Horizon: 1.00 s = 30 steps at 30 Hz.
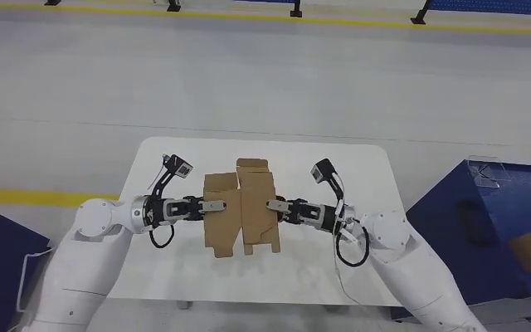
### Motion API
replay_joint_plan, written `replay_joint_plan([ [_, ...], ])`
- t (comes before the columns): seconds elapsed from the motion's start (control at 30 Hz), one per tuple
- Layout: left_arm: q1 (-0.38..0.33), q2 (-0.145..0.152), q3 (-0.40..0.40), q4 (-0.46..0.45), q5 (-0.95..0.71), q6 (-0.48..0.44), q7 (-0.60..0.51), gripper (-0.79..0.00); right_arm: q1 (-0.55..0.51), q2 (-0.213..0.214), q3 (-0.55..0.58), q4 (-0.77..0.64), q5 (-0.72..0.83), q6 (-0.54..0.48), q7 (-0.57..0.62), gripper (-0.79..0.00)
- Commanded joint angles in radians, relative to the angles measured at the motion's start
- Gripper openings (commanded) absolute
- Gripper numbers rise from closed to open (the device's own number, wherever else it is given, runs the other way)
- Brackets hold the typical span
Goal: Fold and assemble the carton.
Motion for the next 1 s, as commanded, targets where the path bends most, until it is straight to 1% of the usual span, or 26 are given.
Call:
replay_joint_plan([
  [0.0,0.001,0.001,0.003,-0.001,-0.002,-0.003,-0.008,-0.785,0.017,-0.006,0.016,0.055,0.119,0.043,0.002,0.0],
  [0.07,0.003,0.002,0.008,-0.004,0.002,-0.008,-0.015,-0.785,0.035,-0.011,0.028,0.099,0.21,0.076,0.023,0.0],
  [0.13,0.004,0.002,0.015,-0.012,0.001,-0.011,-0.032,-0.785,0.054,-0.015,0.036,0.129,0.254,0.093,0.041,0.0],
  [0.23,0.009,0.003,0.022,-0.021,0.002,-0.017,-0.037,-0.785,0.076,-0.02,0.028,0.145,0.252,0.107,0.068,0.0],
  [0.27,0.011,0.004,0.024,-0.025,0.002,-0.018,-0.037,-0.785,0.081,-0.022,0.022,0.144,0.242,0.107,0.073,-0.219],
  [0.3,0.012,0.004,0.026,-0.027,0.001,-0.017,-0.036,-0.785,0.085,-0.024,0.015,0.143,0.232,0.106,0.078,-0.406],
  [0.33,0.012,0.004,0.028,-0.029,0.003,-0.017,-0.035,-0.785,0.088,-0.025,0.01,0.144,0.224,0.104,0.078,-0.526],
  [0.37,0.011,0.004,0.03,-0.031,0.004,-0.016,-0.034,-0.785,0.091,-0.027,0.006,0.145,0.216,0.102,0.074,-0.61],
  [0.4,0.011,0.004,0.033,-0.033,0.001,-0.014,-0.034,-0.785,0.094,-0.029,0.002,0.146,0.209,0.099,0.071,-0.714],
  [0.43,0.01,0.005,0.034,-0.034,-0.002,-0.013,-0.033,-0.785,0.096,-0.032,-0.003,0.149,0.203,0.097,0.068,-0.785],
  [0.67,0.003,0.005,0.052,-0.034,0.003,-0.014,-0.028,-0.785,0.117,-0.044,-0.021,0.175,0.183,0.106,0.062,-0.785],
  [0.9,-0.014,0.003,0.075,-0.016,0.009,-0.002,-0.026,-0.785,0.127,-0.053,-0.03,0.188,0.177,0.121,0.065,-0.785],
  [0.93,-0.015,0.003,0.08,-0.014,0.013,0.001,-0.029,-0.502,0.128,-0.054,-0.031,0.188,0.175,0.123,0.066,-0.785],
  [0.97,-0.017,0.003,0.083,-0.012,0.016,0.004,-0.027,0.0,0.129,-0.055,-0.031,0.189,0.173,0.126,0.067,-0.785],
])
